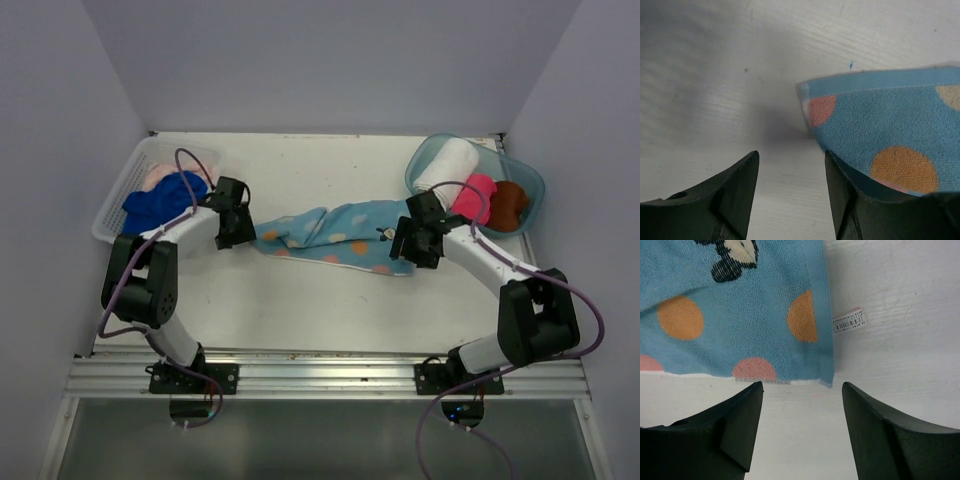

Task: Roll the towels
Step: Flatten the towel

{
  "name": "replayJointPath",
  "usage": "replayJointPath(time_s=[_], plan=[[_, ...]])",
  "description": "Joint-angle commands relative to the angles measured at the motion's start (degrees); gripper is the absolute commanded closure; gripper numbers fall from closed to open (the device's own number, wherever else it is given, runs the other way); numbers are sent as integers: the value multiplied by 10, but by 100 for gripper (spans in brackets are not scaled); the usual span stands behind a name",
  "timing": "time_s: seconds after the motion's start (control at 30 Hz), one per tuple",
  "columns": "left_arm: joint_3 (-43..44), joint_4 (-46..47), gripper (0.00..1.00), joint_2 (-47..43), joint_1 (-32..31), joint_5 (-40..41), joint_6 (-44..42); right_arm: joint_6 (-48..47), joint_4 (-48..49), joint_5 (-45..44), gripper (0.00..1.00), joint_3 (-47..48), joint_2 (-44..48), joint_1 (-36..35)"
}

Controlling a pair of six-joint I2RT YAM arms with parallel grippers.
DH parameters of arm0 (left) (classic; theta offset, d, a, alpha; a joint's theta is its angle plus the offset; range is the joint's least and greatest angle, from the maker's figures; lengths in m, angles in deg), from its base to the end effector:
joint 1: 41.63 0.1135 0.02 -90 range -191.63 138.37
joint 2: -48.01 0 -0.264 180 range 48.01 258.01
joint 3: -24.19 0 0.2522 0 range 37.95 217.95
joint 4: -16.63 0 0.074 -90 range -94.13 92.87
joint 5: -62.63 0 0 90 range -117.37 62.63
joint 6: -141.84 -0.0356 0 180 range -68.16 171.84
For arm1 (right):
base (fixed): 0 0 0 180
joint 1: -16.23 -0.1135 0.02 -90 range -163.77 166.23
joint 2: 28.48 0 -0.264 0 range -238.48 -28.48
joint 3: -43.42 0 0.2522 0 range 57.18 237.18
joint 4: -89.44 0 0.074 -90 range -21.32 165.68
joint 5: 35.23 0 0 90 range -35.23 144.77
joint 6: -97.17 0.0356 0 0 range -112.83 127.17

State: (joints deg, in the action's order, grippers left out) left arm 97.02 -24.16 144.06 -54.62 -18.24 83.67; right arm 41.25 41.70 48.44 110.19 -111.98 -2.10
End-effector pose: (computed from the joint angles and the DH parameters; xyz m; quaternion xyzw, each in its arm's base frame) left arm 0.3203 -0.0681 0.1785 -0.1766 0.9553 -0.0138 0.2368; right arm 0.2659 0.0839 0.2045 0.1455 0.9629 0.0491 0.2217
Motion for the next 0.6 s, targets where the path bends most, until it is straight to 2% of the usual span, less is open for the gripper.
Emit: replayJointPath(time_s=[0.0,0.1,0.23,0.37,0.43,0.53,0.57], plan=[[37,63,41,23,8,-19,16,7,5,11,32,0,21,1],[41,79,40,33,8,-21,18,8,3,11,32,-8,27,1],[72,55,43,70,8,-6,22,12,3,4,32,-22,44,1],[89,44,55,105,8,26,32,19,3,3,32,-34,55,1],[93,40,59,116,7,27,36,21,6,0,32,-42,59,1],[91,36,70,120,7,21,39,24,7,-4,32,-50,65,1],[88,36,84,110,7,20,39,25,8,-4,32,-52,64,1]])
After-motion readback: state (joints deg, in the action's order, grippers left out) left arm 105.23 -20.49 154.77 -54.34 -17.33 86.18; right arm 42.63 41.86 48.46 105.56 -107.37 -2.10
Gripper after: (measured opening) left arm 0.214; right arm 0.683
